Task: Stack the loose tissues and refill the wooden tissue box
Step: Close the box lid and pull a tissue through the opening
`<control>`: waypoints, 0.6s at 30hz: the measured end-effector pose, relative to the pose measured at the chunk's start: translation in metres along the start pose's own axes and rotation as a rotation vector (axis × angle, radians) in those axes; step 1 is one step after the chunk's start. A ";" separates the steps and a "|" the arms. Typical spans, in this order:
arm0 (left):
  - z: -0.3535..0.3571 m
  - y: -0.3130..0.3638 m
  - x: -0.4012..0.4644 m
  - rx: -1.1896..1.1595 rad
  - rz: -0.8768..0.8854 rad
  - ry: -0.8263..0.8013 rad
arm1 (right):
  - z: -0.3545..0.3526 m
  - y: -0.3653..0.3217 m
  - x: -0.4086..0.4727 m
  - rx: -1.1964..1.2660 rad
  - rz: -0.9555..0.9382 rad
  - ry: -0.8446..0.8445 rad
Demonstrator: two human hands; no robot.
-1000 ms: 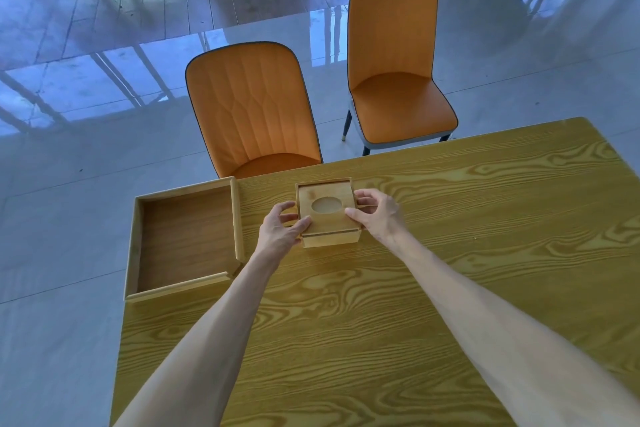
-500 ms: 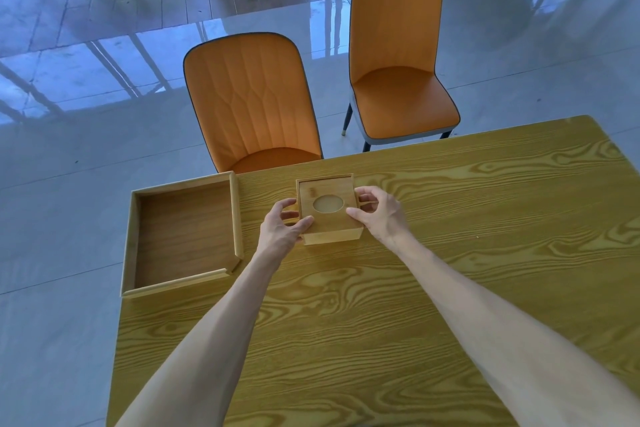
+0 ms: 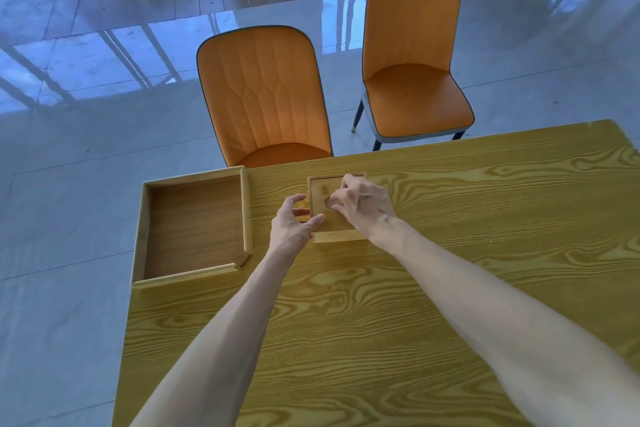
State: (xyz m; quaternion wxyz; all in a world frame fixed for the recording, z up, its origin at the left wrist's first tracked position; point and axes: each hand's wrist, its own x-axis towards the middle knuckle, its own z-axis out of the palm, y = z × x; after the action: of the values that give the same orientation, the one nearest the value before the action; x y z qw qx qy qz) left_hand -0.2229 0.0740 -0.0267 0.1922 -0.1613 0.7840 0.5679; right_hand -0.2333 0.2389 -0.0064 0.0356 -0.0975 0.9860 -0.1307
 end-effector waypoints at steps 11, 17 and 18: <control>0.000 -0.004 0.001 0.001 -0.003 0.010 | 0.020 0.007 0.018 -0.082 -0.097 -0.101; -0.001 -0.003 0.001 -0.002 -0.010 0.006 | 0.016 0.009 0.020 -0.095 -0.272 -0.085; -0.001 -0.003 0.001 -0.005 -0.010 0.005 | 0.016 0.010 0.021 -0.091 -0.268 -0.062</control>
State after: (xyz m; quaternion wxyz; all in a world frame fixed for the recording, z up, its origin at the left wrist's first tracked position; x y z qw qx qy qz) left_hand -0.2223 0.0721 -0.0296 0.1926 -0.1669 0.7823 0.5683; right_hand -0.2545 0.2404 -0.0255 0.0441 -0.2336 0.9675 -0.0865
